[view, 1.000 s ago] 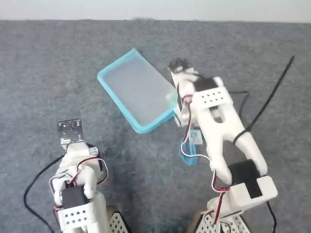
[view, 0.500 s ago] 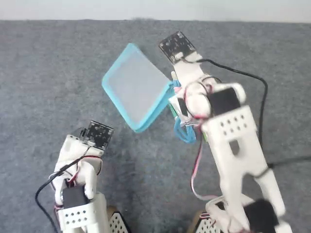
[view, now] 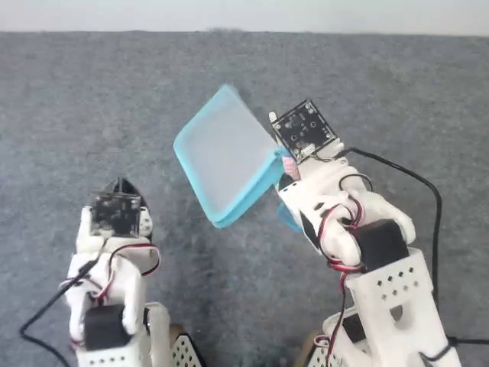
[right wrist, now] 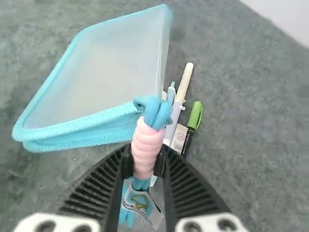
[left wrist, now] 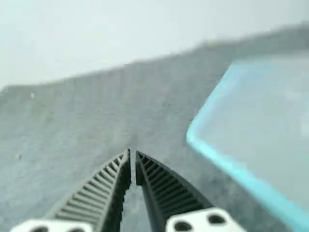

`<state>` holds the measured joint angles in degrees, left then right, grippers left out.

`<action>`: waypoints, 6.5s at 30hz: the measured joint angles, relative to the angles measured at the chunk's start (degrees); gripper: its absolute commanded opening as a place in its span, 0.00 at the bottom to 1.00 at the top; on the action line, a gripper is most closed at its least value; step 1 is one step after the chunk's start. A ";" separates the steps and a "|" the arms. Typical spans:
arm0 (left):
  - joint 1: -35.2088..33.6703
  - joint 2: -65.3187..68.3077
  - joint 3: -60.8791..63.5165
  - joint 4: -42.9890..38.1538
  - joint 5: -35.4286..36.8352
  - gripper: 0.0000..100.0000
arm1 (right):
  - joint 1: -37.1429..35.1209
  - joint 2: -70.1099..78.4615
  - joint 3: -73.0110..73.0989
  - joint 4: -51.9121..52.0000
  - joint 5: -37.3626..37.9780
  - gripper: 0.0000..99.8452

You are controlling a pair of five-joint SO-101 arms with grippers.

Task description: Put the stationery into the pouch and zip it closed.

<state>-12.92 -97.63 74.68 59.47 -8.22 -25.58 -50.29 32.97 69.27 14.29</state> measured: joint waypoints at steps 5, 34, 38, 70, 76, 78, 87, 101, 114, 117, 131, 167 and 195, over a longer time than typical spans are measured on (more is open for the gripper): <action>2.46 23.56 -10.37 -2.29 2.81 0.05 | -3.43 0.00 0.00 1.85 0.00 0.01; 19.25 53.98 -10.02 -18.55 9.14 0.24 | -19.78 22.86 -31.56 19.25 4.22 0.01; 10.37 42.55 -10.02 -13.01 9.67 0.24 | -16.79 19.52 -22.77 13.36 4.57 0.01; 16.79 17.23 -7.65 1.41 1.49 0.24 | -11.52 6.51 19.78 -11.87 -1.05 0.01; 16.79 17.23 -7.82 1.41 1.49 0.31 | -9.32 -3.60 21.54 -12.57 -2.29 0.01; 16.79 17.05 -8.35 1.49 1.49 0.32 | -9.23 -5.45 22.42 -12.57 -1.58 0.01; 16.97 17.14 -10.99 2.37 1.58 0.32 | -21.01 -6.95 26.64 -12.57 3.34 0.01; 15.56 4.57 -10.46 8.53 -1.67 0.32 | -20.92 -6.95 28.40 -12.57 2.81 0.01; 16.62 12.75 -7.30 7.30 -2.81 0.32 | -12.48 -4.04 17.49 -8.35 1.93 0.01; 18.29 12.66 -7.30 7.30 -2.20 0.32 | -12.57 0.79 12.04 -6.68 1.93 0.01; 18.90 5.98 -7.30 7.30 2.20 0.32 | -14.33 17.05 -6.24 0.18 1.93 0.01; 17.58 6.07 0.44 0.70 2.29 0.32 | -19.60 19.16 -28.84 20.66 6.33 0.01; 14.07 5.36 0.53 -0.44 -2.20 0.16 | -12.40 11.78 -18.99 16.35 8.26 0.01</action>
<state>1.14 -92.26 75.21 59.03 -10.42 -37.98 -38.51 13.98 85.63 22.55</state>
